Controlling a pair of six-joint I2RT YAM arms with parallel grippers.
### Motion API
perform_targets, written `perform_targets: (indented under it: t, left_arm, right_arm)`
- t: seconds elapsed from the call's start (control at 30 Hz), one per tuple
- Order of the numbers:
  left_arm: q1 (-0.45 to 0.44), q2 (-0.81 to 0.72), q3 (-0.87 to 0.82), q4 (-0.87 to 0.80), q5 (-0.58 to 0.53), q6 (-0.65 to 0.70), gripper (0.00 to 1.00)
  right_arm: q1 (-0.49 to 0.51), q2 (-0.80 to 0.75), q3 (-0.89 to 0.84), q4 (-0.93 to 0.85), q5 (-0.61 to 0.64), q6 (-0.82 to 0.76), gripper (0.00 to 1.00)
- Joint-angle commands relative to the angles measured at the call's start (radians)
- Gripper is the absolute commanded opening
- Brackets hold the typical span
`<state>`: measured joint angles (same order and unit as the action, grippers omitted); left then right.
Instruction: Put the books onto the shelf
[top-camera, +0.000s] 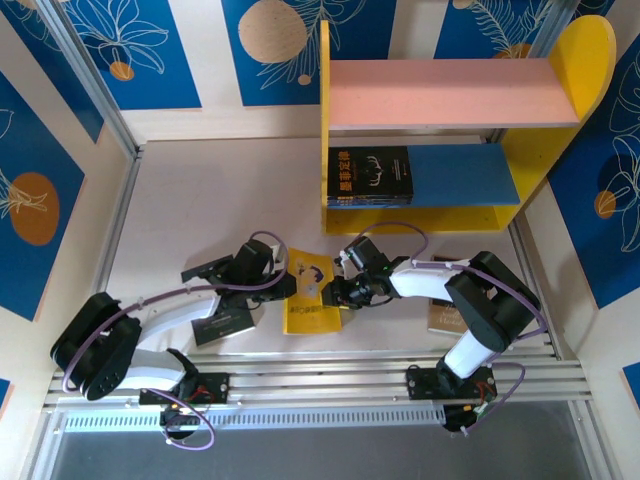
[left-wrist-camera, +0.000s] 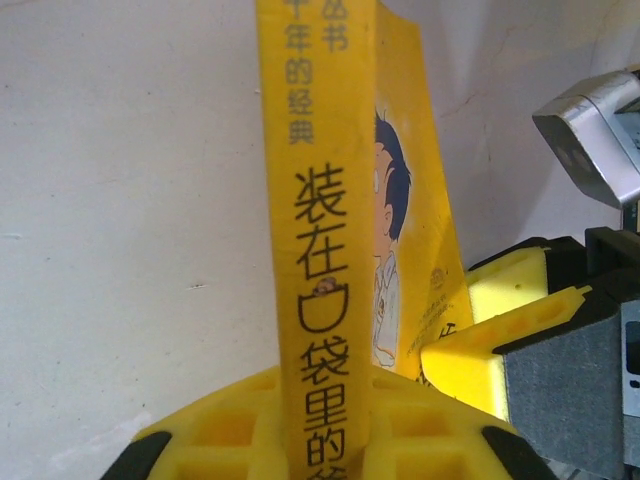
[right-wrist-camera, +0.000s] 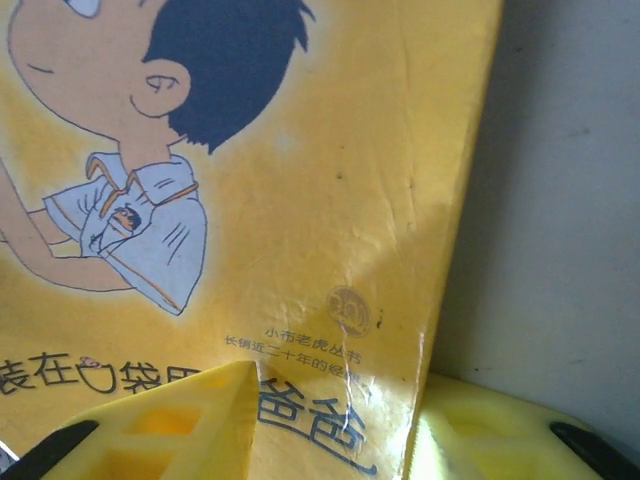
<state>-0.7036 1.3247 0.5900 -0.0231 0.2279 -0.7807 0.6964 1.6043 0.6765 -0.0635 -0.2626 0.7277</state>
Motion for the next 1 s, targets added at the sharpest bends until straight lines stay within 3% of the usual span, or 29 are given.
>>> perform_targets:
  t: [0.0, 0.33, 0.6, 0.97]
  left_arm:
    - [-0.019, -0.031, 0.002, 0.012, 0.023, 0.014, 0.03]
    - [-0.018, -0.195, 0.112, -0.17, -0.051, 0.096, 0.0]
    - [-0.018, -0.309, 0.366, -0.361, -0.059, 0.226, 0.0]
    - [-0.022, -0.31, 0.75, -0.369, -0.002, 0.328, 0.0]
  right_arm:
    - [0.015, 0.026, -0.022, -0.019, 0.061, -0.018, 0.43]
    - [-0.07, -0.218, 0.027, -0.179, 0.096, -0.09, 0.56]
    - [-0.197, -0.48, 0.07, -0.309, 0.053, -0.142, 0.62]
    - [-0.271, -0.699, 0.108, -0.376, -0.01, -0.14, 0.66]
